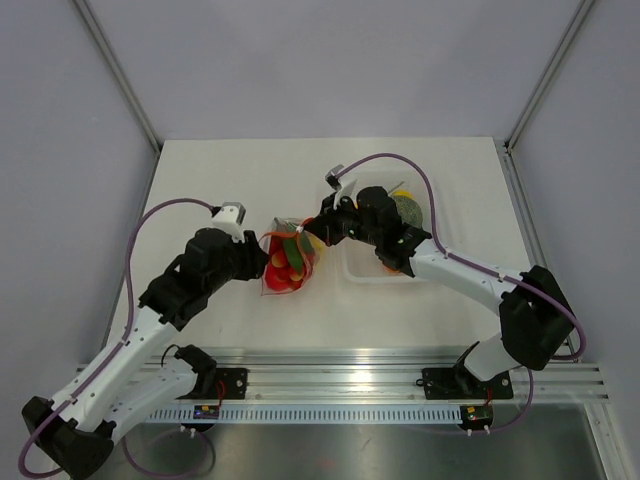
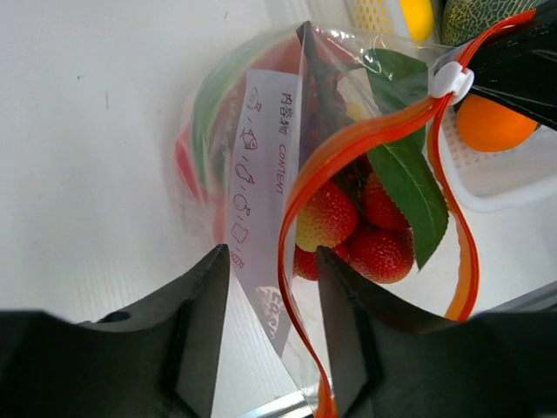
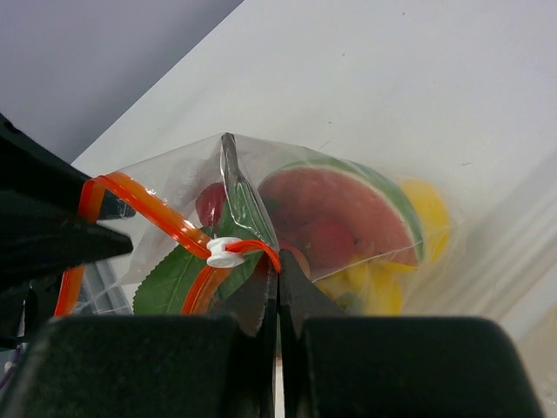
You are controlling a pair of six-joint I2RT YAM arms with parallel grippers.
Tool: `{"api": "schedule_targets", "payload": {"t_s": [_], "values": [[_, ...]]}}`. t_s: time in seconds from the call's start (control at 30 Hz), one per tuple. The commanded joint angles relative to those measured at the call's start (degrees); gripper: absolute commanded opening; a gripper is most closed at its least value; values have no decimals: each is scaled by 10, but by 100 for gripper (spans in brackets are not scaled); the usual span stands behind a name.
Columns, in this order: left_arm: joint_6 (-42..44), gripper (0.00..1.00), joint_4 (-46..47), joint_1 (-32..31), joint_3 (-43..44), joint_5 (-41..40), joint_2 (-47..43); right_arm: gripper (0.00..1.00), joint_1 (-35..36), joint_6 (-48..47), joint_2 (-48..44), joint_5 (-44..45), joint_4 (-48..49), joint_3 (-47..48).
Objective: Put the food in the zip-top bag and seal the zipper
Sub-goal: Zip the zipper food storage bag at the center of the board.
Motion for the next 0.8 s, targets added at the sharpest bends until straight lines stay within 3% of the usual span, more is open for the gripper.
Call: {"api": "schedule_targets", "payload": {"t_s": [0.0,0.1,0.13,0.17,0.2,0.23,0.3,0.4,0.43,0.5,0.53,0.57,0.77], "values": [[4,30,52,-1,6,-24,13,0,-3,5,-28,17,5,37],[0,0,51,-1,16,-16,18,0,-3,-3,-29,14,-20,45],[-2,0,51,-1,23,-12,20,1,-3,-15,-29,13,-35,53],[-4,0,48,-1,26,-9,21,12,-4,-21,-27,12,-53,74],[-10,0,44,-1,30,-5,22,45,-3,-30,-27,8,-74,85],[-11,0,44,-1,34,1,20,56,-3,-35,-30,4,-108,93],[-24,0,42,-1,41,13,19,68,-1,-39,-52,7,-119,95],[-39,0,51,-1,40,36,19,73,4,-33,-90,23,-127,84],[-42,0,53,-1,42,40,19,67,8,-21,-97,25,-148,87],[-51,0,51,-1,49,46,29,47,14,-13,-99,14,-196,112],[-52,0,49,-1,53,50,32,10,23,-6,-98,9,-210,118],[-55,0,44,-1,61,53,40,1,31,-1,-98,7,-219,120],[-77,0,37,-1,76,74,56,0,119,44,-121,104,-185,49]]}}
